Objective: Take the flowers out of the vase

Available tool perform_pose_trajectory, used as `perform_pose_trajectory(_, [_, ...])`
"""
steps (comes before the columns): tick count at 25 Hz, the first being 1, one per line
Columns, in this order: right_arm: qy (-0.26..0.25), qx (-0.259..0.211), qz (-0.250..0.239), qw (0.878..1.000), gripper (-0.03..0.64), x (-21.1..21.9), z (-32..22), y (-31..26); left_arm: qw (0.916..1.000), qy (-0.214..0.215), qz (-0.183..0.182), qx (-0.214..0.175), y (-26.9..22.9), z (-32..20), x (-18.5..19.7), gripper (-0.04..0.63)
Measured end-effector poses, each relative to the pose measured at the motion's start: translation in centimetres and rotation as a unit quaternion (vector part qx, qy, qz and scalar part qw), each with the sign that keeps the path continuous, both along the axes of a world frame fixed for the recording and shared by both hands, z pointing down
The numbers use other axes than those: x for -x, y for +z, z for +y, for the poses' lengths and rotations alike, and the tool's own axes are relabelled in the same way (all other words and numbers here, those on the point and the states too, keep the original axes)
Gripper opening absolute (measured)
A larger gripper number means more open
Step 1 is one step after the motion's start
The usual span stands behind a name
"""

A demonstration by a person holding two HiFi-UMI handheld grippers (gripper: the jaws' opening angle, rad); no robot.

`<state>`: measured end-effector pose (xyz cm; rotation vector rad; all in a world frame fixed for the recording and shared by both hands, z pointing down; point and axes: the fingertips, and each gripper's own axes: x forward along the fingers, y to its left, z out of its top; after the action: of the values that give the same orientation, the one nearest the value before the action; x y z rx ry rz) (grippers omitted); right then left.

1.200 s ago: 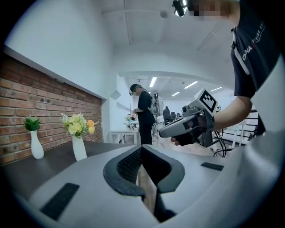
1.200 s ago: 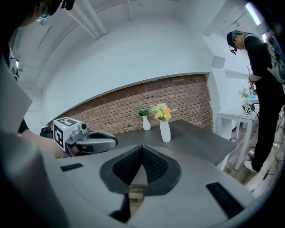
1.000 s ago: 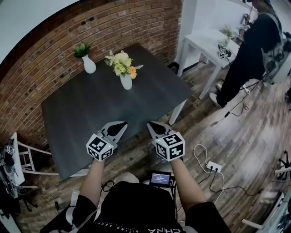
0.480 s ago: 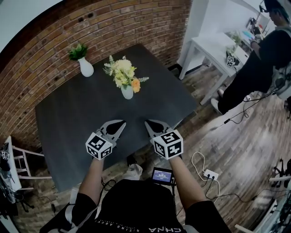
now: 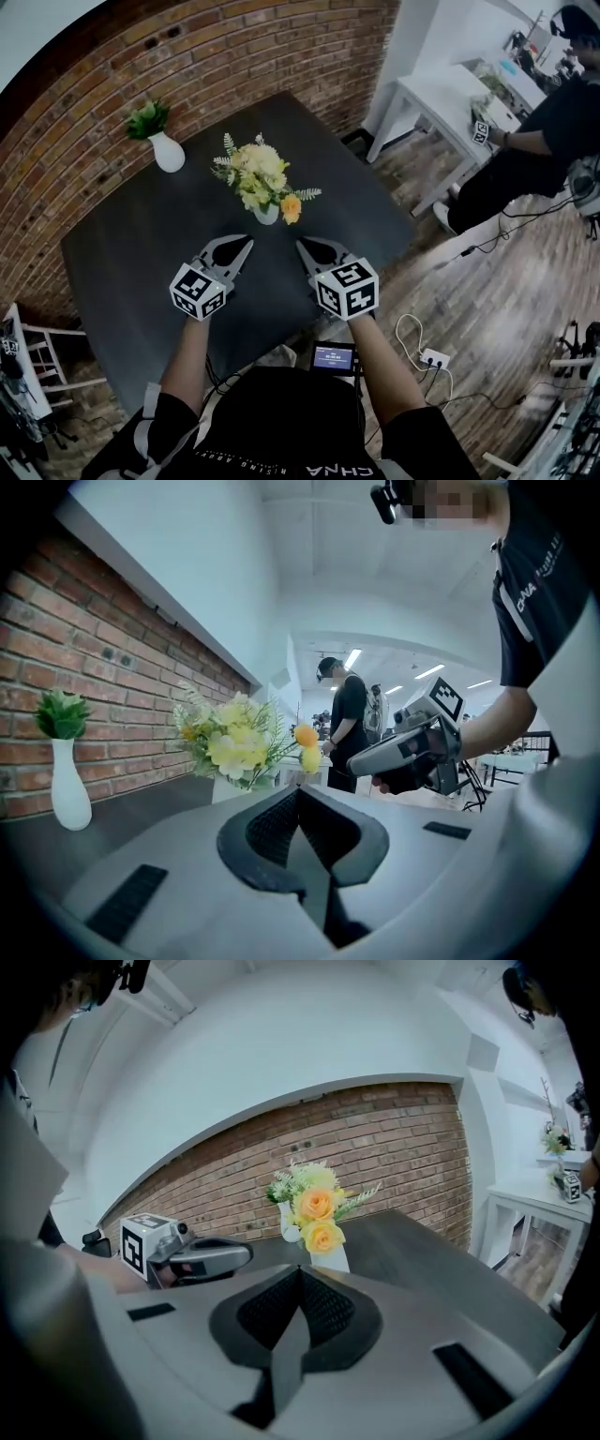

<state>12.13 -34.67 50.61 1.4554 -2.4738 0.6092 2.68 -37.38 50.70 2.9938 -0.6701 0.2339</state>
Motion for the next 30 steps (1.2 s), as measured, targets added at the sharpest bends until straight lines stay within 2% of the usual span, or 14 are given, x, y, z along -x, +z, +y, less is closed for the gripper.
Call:
perform_pose_trajectory(6, [-0.011,0.001,0.008,1.0,0.005,-0.4,-3.0,0.6,0.9998,-0.007,-0.001,0.017,1.3,-1.7,-0.7,0.0])
perform_pose_trajectory(14, [-0.056,-0.006,0.011,0.998,0.006,-0.5,-5.8,0.6,0.9974,-0.066,0.014,0.027,0.8,-4.2,-1.0,0.0])
perform_pose_trajectory(20, [-0.077,-0.001,0.005,0.997,0.006,-0.4,-5.7,1.8,0.9952,-0.09,0.014,0.036,1.7,-4.9,-0.4,0.003])
perform_pose_trajectory(22, [-0.081,0.004,0.008,0.997,0.006,-0.6,-5.4,2.4,0.9942,-0.098,0.012,0.042,2.2,-5.3,0.0,0.054])
perform_pose_trajectory(24, [-0.081,0.005,0.008,0.997,0.006,-0.7,-5.3,2.7,0.9936,-0.102,0.011,0.047,2.7,-5.8,0.2,0.065])
perform_pose_trajectory(26, [-0.086,0.003,0.009,0.996,0.006,-0.8,-5.3,2.8,0.9933,-0.104,0.008,0.051,3.4,-6.4,-0.1,0.168])
perform_pose_trajectory(30, [-0.101,0.003,0.011,0.995,0.006,-0.6,-5.2,2.9,0.9937,-0.099,-0.007,0.053,5.1,-7.9,-1.2,0.267])
